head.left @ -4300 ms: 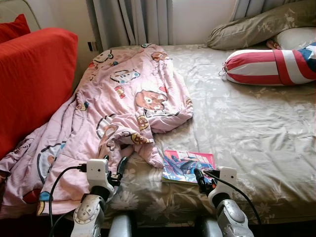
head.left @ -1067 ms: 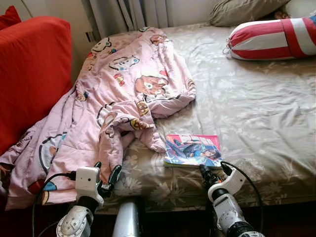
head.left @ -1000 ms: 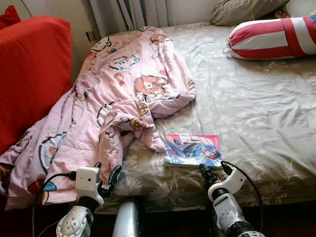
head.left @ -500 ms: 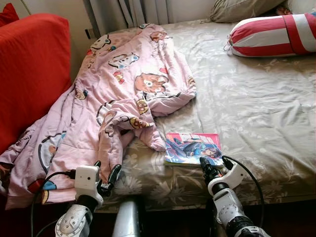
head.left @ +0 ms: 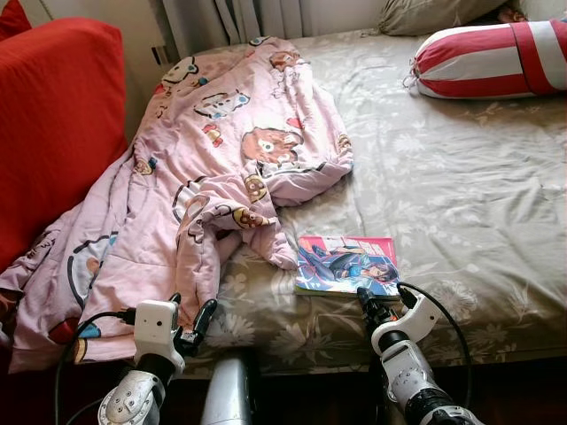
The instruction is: Clean up the room
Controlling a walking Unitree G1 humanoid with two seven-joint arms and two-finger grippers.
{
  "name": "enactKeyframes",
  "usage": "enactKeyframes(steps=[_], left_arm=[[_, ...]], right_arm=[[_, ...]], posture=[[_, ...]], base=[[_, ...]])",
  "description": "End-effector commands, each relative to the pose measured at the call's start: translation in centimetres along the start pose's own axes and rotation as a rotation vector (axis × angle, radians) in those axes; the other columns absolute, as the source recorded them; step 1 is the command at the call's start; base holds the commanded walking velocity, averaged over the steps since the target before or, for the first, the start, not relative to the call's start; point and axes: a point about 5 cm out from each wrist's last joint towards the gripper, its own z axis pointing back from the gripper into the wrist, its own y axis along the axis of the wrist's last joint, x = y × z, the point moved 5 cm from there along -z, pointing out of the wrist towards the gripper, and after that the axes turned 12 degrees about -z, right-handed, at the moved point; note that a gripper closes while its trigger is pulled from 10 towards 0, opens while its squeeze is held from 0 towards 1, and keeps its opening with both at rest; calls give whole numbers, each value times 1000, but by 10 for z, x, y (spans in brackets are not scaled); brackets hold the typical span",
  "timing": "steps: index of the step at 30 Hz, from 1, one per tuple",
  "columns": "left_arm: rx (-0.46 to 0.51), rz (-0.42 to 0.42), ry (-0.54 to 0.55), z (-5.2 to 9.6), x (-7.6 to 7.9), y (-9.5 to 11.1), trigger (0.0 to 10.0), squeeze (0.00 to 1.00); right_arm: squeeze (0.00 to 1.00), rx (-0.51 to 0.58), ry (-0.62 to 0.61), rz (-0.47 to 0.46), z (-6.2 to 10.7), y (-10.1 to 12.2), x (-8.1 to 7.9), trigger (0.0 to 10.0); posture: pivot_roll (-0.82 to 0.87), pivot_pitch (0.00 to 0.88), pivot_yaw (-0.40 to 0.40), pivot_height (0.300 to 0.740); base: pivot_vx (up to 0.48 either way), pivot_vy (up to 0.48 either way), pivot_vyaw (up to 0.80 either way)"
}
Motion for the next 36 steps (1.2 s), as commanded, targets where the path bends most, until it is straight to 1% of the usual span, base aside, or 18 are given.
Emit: enactKeyframes(steps=[1, 2, 5, 9, 10, 12, 14, 15, 16, 18, 19, 20, 23, 26, 29, 36], left_arm=[[-18, -13, -7, 3, -1, -3, 10000, 0], [-19, -14, -7, 4, -1, -3, 10000, 0], [-21, -14, -8, 5, 0, -3, 10000, 0], [-20, -16, -10, 4, 1, -2, 10000, 0], [-17, -16, -1, 4, -1, -2, 10000, 0], [-17, -16, 2, 2, -1, -2, 10000, 0], [-14, -15, 1, 0, -1, -1, 10000, 0], [-11, -15, 1, -1, -1, -1, 10000, 0], [-10, -15, 1, -2, -1, 0, 10000, 0], [-9, -15, 3, -3, -3, -1, 10000, 0], [-7, -15, 4, -3, -3, -1, 10000, 0], [-6, -15, 5, -4, -4, 0, 10000, 0], [-5, -15, 5, -5, -4, 0, 10000, 0], [-4, -15, 4, -5, -3, 0, 10000, 0], [0, -14, 1, -7, -1, 1, 10000, 0], [3, -15, 1, -9, -1, 1, 10000, 0]], right_arm=[[0, -26, -2, -38, 0, -10, -1, 10000], [0, -17, 8, -60, -2, -7, -5, 10000], [0, -17, 9, -64, -3, -5, -8, 10000], [0, -40, 23, -50, -6, -8, -14, 10000], [0, -52, 18, -32, -5, -11, -12, 10000], [0, -53, -1, -26, -3, -12, -6, 10000], [0, -45, -34, -29, 2, -12, 5, 10000], [0, -34, -62, -38, 5, -11, 14, 10000], [0, -30, -72, -40, 6, -11, 17, 10000], [0, -15, -119, -57, 13, -12, 32, 10000], [0, -12, -128, -63, 15, -12, 36, 10000], [0, -8, -145, -68, 19, -13, 43, 10000], [0, -3, -154, -72, 21, -13, 47, 10000], [0, -5, -152, -68, 22, -14, 48, 10000], [0, 6, -82, -63, 19, -14, 36, 10000], [0, 24, -15, -63, 13, -11, 20, 10000]], posture=[[229, 95, 128, 538], [231, 97, 128, 538], [234, 99, 127, 538], [238, 96, 112, 538], [237, 90, 109, 538], [237, 83, 108, 538], [234, 74, 108, 538], [232, 72, 108, 538], [229, 69, 108, 538], [224, 64, 106, 538], [223, 63, 106, 538], [220, 63, 106, 538], [216, 62, 107, 538], [212, 61, 109, 538], [209, 59, 110, 538], [212, 54, 107, 538]], base=[[0, 0, 0], [0, 0, 0], [0, 0, 0], [0, 0, 0], [0, 0, 0], [0, 0, 0], [0, 0, 0], [0, 0, 0], [0, 0, 0], [0, 0, 0], [0, 0, 0], [0, 0, 0], [0, 0, 0], [0, 0, 0], [0, 0, 0], [0, 0, 0]])
